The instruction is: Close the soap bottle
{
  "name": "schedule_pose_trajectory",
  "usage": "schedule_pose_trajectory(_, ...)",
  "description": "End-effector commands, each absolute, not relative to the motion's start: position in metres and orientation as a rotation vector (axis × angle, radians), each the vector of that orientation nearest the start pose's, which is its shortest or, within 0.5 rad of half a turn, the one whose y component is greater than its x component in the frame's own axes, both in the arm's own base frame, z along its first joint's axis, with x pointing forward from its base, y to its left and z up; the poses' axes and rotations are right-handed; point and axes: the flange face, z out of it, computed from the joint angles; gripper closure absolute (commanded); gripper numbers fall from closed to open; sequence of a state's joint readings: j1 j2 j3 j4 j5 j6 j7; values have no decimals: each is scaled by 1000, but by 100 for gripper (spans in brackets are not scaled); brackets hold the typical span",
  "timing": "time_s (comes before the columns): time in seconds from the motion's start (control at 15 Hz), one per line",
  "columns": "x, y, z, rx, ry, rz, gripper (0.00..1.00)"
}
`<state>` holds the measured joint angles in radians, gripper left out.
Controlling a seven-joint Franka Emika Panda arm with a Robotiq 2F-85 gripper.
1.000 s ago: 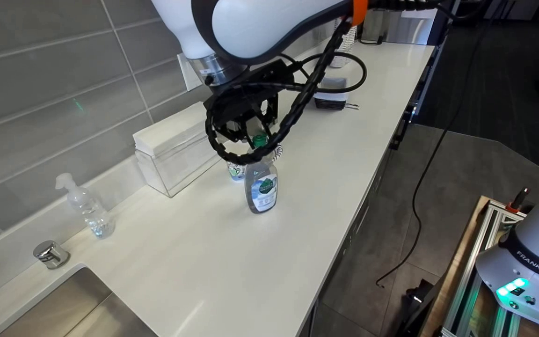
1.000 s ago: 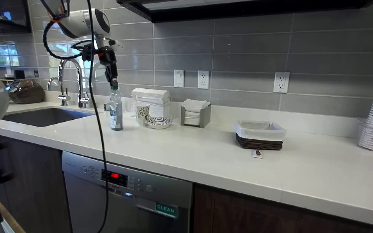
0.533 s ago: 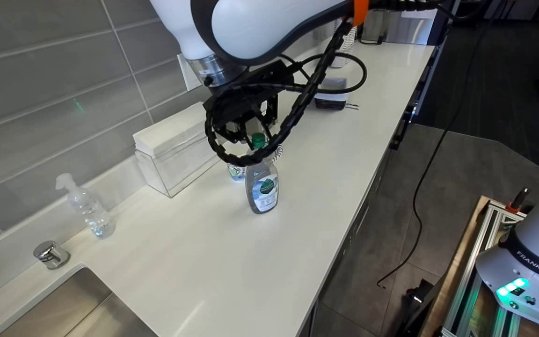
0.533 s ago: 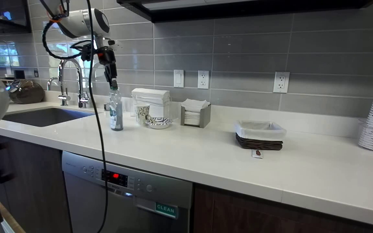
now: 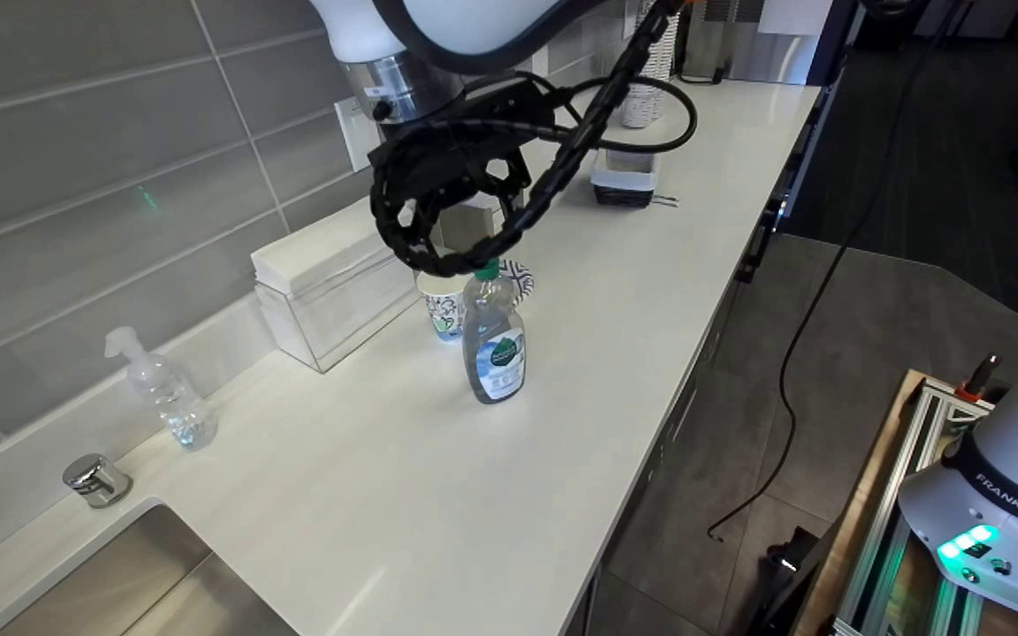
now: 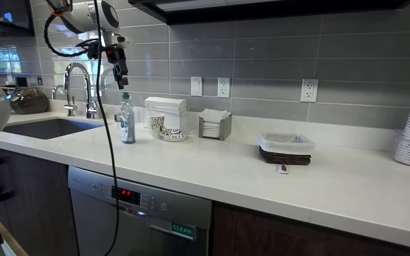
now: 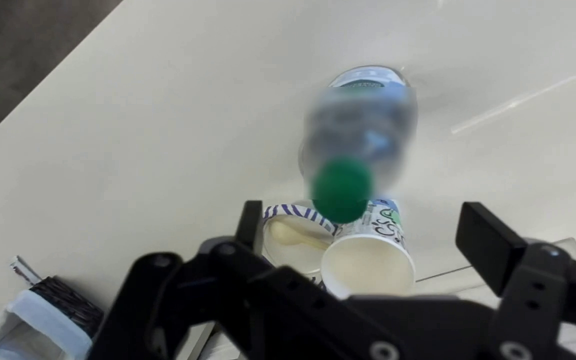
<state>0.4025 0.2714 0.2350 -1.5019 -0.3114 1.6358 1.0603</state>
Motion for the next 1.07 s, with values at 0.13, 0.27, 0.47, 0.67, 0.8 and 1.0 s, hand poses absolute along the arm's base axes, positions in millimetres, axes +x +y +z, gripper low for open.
schedule_pose_trajectory(0.13,530,325,535,-3110,715,-125,42)
schedule_pose_trajectory(0.27,530,319,541,-3060,731,-139,58)
schedule_pose_trajectory(0.47,531,312,538,-3028,710,-157,83)
schedule_pose_trajectory(0.67,529,310,527,-3052,704,-153,100)
schedule_pose_trajectory(0.8,527,307,520,-3080,718,-132,100)
schedule_pose_trajectory(1.0,526,301,512,-3100,741,-119,100)
